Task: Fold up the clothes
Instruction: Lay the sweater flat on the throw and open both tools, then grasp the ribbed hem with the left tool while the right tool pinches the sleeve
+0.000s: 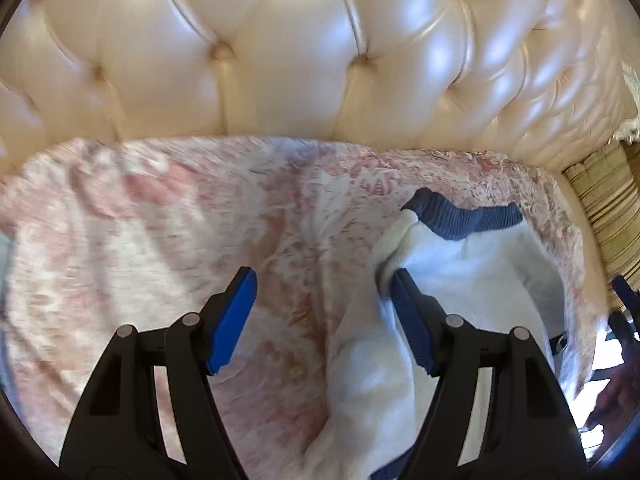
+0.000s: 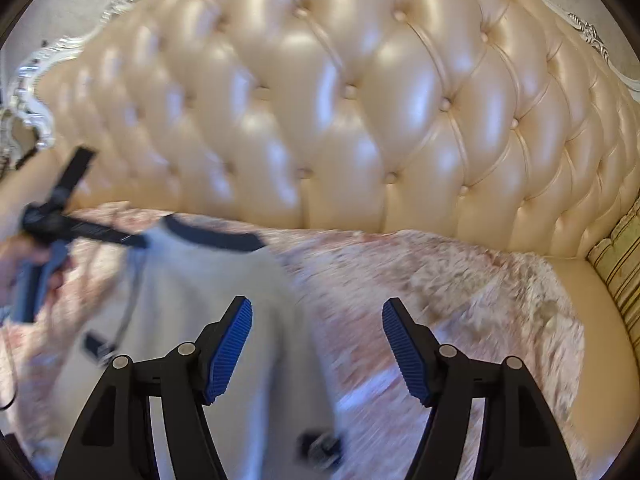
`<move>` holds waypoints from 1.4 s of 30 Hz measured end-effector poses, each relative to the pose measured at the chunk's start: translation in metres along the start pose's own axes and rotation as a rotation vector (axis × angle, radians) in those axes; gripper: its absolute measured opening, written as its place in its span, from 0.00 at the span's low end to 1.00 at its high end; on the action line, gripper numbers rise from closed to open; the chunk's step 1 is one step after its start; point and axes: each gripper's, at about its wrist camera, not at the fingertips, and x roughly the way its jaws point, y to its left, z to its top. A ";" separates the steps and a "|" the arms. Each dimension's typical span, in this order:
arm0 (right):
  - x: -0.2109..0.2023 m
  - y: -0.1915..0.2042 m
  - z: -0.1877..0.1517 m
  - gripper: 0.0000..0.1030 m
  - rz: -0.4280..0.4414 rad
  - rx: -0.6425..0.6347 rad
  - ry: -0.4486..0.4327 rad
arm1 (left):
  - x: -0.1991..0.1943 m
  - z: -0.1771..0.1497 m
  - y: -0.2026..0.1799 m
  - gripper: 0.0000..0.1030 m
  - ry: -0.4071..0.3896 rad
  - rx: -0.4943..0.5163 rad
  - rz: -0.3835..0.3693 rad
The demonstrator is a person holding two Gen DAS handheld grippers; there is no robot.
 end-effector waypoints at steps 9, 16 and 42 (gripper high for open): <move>-0.059 0.065 -0.067 0.68 0.098 -0.001 0.011 | -0.133 -0.101 -0.005 0.70 -0.153 0.113 0.021; -0.101 0.097 -0.094 0.68 0.148 0.028 0.009 | -0.172 -0.252 -0.036 0.54 -0.121 0.310 0.003; -0.168 0.034 -0.170 0.71 0.051 0.156 0.035 | -0.084 -0.297 -0.044 0.08 0.144 0.302 -0.138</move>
